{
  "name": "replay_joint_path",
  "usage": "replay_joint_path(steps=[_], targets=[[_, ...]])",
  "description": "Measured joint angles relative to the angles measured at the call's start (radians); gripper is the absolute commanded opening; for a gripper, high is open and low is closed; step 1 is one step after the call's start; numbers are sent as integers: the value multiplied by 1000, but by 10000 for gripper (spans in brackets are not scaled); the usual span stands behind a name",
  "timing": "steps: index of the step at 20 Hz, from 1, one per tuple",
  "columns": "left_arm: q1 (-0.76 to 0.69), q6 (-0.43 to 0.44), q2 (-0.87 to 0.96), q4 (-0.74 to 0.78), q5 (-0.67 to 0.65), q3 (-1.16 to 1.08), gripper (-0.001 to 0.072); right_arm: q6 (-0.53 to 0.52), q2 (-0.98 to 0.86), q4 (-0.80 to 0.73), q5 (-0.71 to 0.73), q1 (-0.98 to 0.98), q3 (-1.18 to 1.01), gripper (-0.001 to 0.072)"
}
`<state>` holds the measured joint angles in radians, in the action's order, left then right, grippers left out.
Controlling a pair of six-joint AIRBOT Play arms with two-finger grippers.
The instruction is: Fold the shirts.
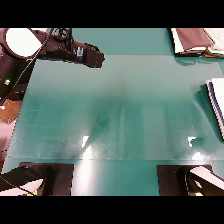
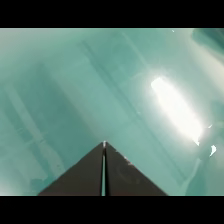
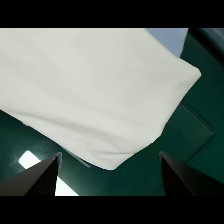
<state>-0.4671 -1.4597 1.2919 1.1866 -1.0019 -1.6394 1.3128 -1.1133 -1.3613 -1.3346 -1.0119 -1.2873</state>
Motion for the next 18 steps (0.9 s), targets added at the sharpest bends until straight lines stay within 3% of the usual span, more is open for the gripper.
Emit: replay_joint_path(steps=[3,7,9,12,13,18], targets=[[0,2,0,0,-1,0,26,20,15,90,8,36,-34,697],[0,2,0,2,-1,0,26,30,21,280,16,229,-111,687],[0,2,0,16,-2,0,26,32,23,332,27,373,-141,435],[0,2,0,34,-3,0,26,32,24,372,61,605,-164,173],[0,2,0,34,-3,0,26,32,24,375,73,672,-167,32],[0,1,0,35,0,0,26,31,24,386,130,925,-175,16]])
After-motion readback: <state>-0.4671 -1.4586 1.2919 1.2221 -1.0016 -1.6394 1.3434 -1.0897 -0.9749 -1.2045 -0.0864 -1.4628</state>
